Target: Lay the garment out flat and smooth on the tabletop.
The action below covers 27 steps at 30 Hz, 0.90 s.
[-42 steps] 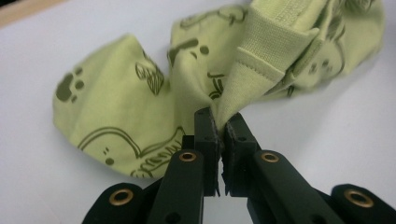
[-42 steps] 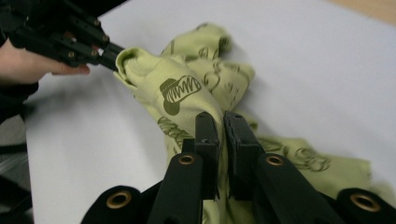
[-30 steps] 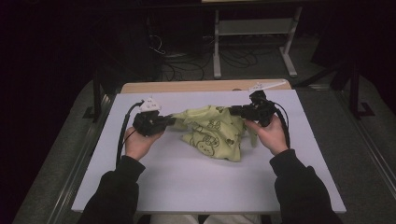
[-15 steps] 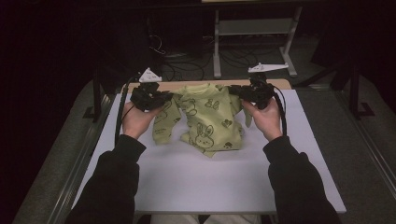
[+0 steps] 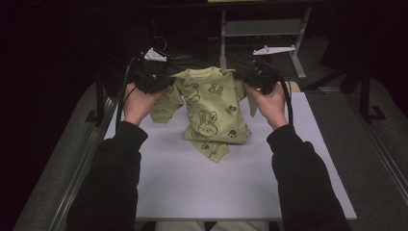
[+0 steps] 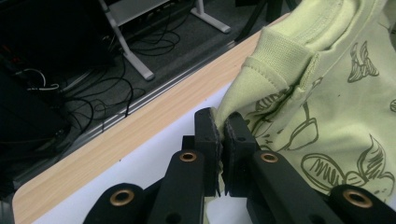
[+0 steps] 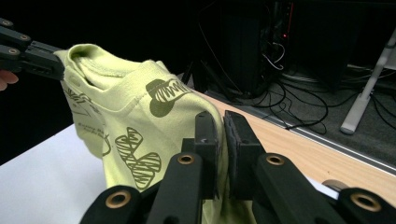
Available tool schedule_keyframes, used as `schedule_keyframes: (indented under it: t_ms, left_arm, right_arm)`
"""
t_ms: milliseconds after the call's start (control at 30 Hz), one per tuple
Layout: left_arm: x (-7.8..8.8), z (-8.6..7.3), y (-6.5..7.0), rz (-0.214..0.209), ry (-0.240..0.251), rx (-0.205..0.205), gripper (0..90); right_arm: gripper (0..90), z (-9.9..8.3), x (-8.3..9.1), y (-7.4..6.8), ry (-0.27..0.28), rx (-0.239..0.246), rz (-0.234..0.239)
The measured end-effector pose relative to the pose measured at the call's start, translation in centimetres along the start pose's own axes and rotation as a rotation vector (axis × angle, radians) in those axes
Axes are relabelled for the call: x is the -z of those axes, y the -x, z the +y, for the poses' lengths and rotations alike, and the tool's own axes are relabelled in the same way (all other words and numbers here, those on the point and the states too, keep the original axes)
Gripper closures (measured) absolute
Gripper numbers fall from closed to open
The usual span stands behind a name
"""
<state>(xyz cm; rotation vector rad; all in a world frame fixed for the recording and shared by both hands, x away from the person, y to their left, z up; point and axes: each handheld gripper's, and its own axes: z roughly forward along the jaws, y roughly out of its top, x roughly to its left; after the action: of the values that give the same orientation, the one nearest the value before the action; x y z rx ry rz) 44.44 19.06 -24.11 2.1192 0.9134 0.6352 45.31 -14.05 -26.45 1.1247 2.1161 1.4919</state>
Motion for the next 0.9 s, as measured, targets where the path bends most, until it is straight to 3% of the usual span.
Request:
schedule_keyframes:
  t_ms: [100,200,300,400,467,567,733,767,833,867,900]
  left_arm:
    - [-1.1,0.1,-0.6,-0.002,-0.031,-0.004,85.1]
    - [-2.1,-0.1,-1.0,0.002,-0.038,0.017,85.1]
    - [-3.1,-0.3,-1.1,0.018,-0.061,-0.005,85.1]
    - [-3.8,0.1,-1.8,0.031,-0.036,0.000,85.1]
    - [-4.4,0.6,-2.1,0.051,-0.028,0.011,85.2]
    - [-5.2,1.3,-2.1,0.064,-0.036,-0.010,85.5]
    - [-7.3,0.8,-1.8,0.132,-0.069,0.006,85.0]
    - [-7.8,0.6,-1.5,0.176,-0.070,0.013,81.8]
    - [-8.5,-0.2,-0.8,0.249,-0.053,0.036,67.9]
    - [-8.8,-0.6,-0.7,0.238,-0.047,0.055,61.9]
    - [-9.0,-1.1,-0.6,0.210,-0.049,0.070,60.6]
  right_arm:
    - [83.0,0.0,-0.6,0.6,0.007,0.000,0.008]
    - [83.0,-0.4,-1.6,1.2,0.014,-0.024,0.015]
    - [83.0,-0.8,-2.5,1.5,0.001,-0.026,0.004]
    - [82.9,-0.8,-3.1,1.9,0.016,-0.022,-0.009]
    - [83.0,-0.6,-3.4,2.0,0.034,-0.022,-0.031]
    - [83.0,-0.4,-4.0,2.0,0.041,-0.013,-0.080]
    - [82.6,-0.8,-5.2,2.8,0.025,-0.010,-0.142]
    - [80.0,-1.0,-5.7,2.9,0.011,-0.010,-0.154]
    - [60.3,-1.5,-6.5,3.0,-0.031,-0.006,-0.246]
    - [57.7,-1.8,-6.7,3.0,-0.046,-0.014,-0.272]
    - [56.4,-2.1,-6.8,3.1,-0.056,-0.036,-0.262]
